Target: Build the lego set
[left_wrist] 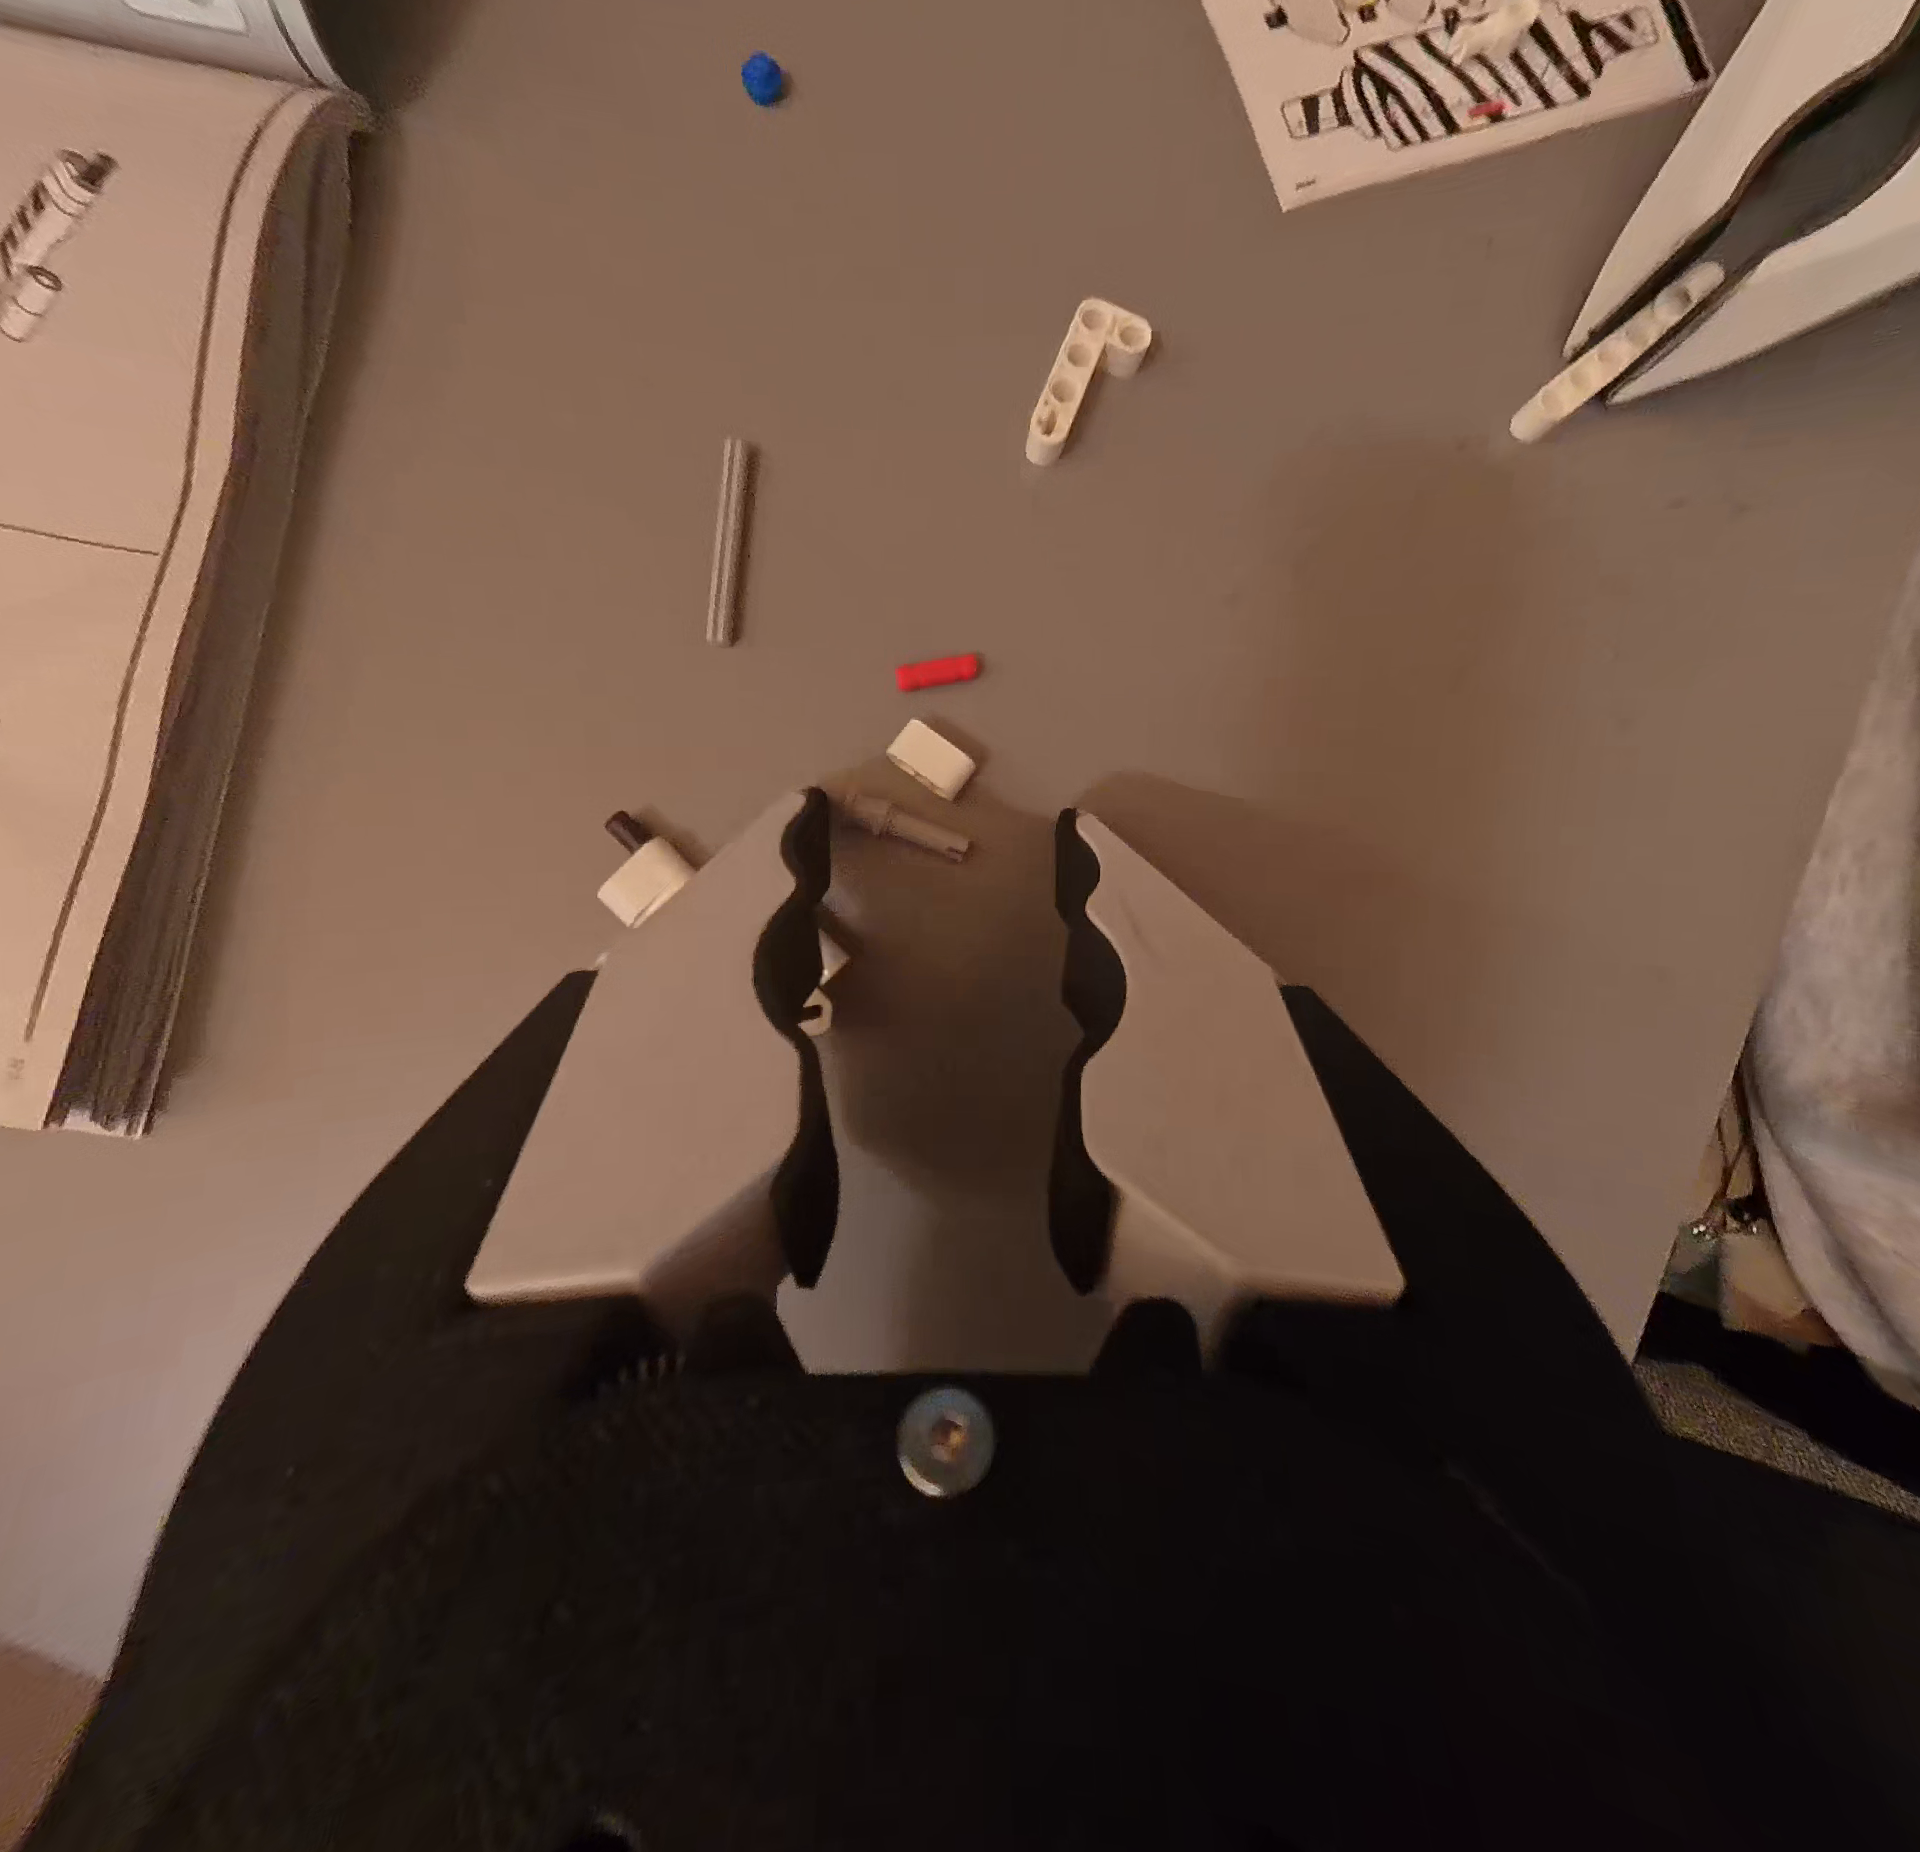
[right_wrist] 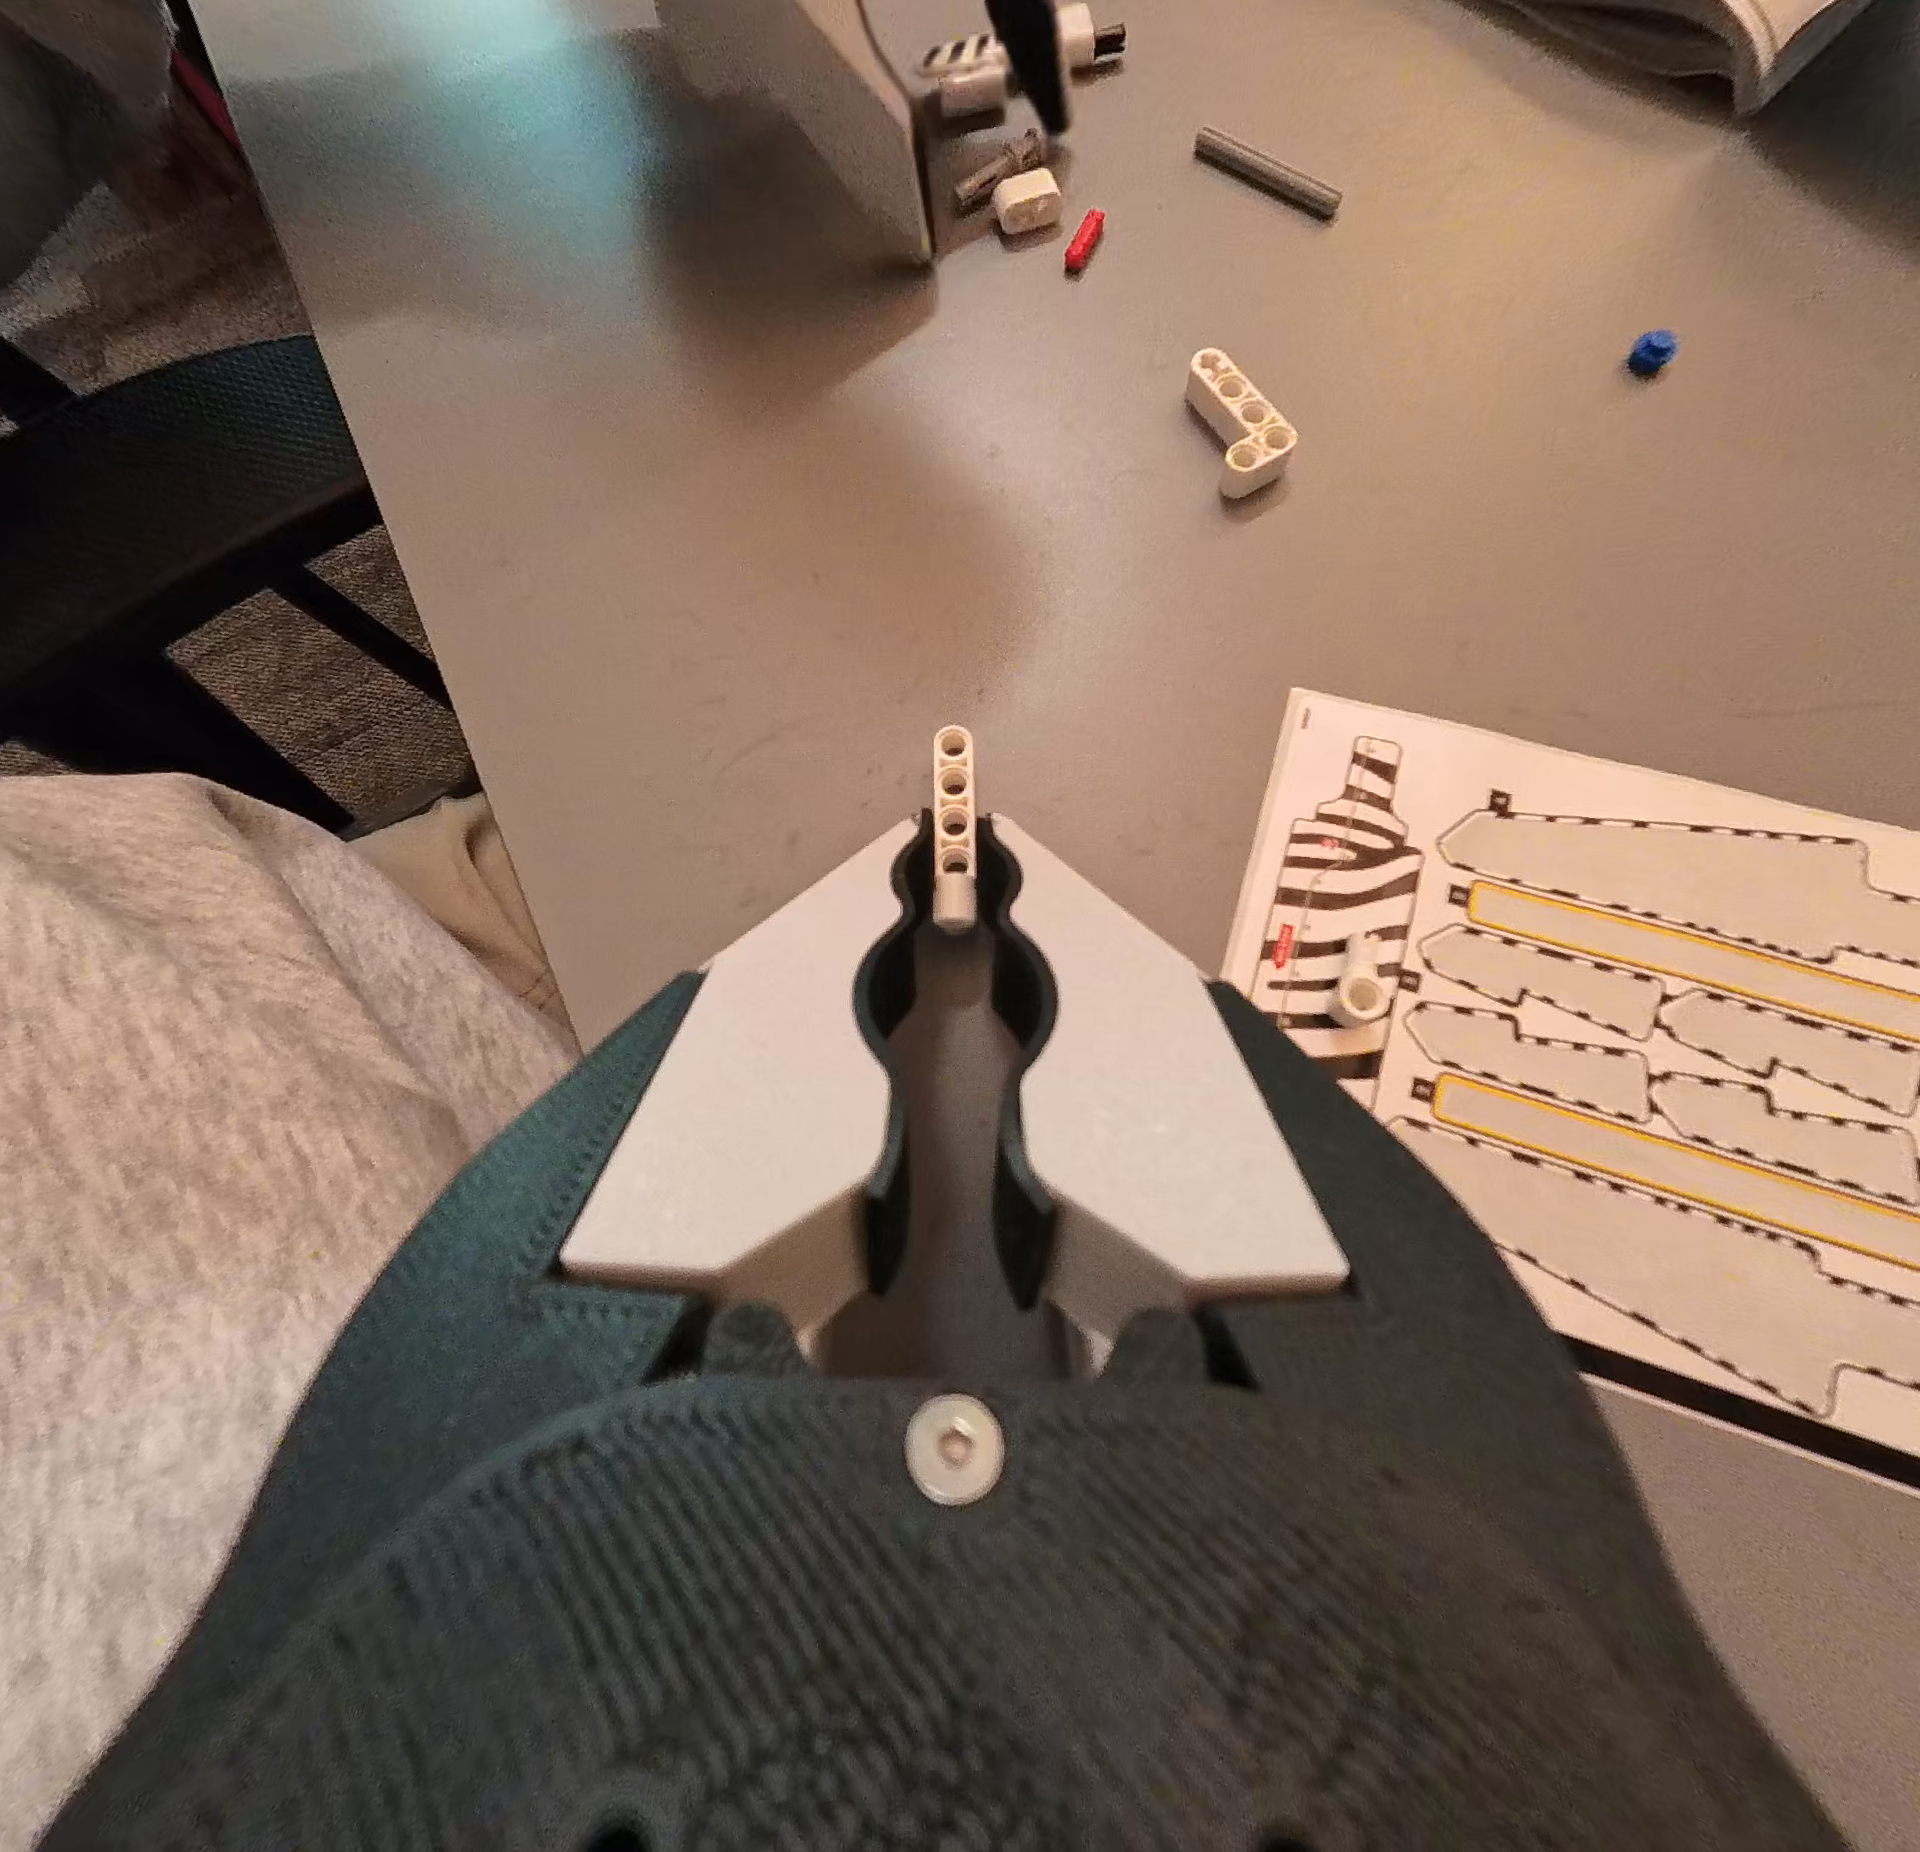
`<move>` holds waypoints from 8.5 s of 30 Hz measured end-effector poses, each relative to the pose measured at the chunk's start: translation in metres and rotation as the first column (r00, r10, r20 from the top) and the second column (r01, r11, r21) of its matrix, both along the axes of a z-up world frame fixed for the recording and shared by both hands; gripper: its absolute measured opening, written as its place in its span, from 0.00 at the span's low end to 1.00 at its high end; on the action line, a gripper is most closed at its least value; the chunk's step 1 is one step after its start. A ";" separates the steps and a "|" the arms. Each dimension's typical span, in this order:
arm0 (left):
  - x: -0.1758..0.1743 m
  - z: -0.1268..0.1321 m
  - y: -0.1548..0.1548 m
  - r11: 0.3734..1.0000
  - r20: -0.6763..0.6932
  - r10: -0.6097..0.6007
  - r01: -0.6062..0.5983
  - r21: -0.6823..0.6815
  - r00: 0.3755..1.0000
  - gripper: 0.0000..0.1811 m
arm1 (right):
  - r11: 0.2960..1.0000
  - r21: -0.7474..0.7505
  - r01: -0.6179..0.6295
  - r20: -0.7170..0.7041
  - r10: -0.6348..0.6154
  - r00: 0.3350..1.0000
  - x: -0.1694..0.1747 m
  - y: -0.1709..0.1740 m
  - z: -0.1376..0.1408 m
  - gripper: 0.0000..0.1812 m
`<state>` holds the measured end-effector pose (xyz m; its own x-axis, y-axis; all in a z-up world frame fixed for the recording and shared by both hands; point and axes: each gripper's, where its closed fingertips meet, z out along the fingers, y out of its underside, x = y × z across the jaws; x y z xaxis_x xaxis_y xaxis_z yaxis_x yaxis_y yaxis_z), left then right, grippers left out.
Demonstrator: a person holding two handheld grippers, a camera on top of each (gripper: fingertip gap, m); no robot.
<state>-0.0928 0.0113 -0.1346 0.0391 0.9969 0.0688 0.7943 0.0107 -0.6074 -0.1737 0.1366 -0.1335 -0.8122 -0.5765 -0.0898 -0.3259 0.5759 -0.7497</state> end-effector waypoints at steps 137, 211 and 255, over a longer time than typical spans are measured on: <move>-0.079 0.010 0.139 0.889 -0.125 -0.453 0.458 0.010 0.882 0.02 | 0.984 -0.027 -0.174 -0.043 0.173 0.984 -0.002 0.015 0.001 0.03; -0.072 0.011 0.137 0.945 -0.051 -0.308 0.312 0.098 0.950 0.01 | 0.979 0.009 -0.202 0.099 0.200 0.975 0.002 0.012 0.013 0.02; -0.125 0.021 0.122 0.907 -0.210 -0.400 0.418 0.052 0.892 0.12 | 0.988 -0.097 -0.123 0.101 0.133 0.986 -0.024 0.018 0.034 0.07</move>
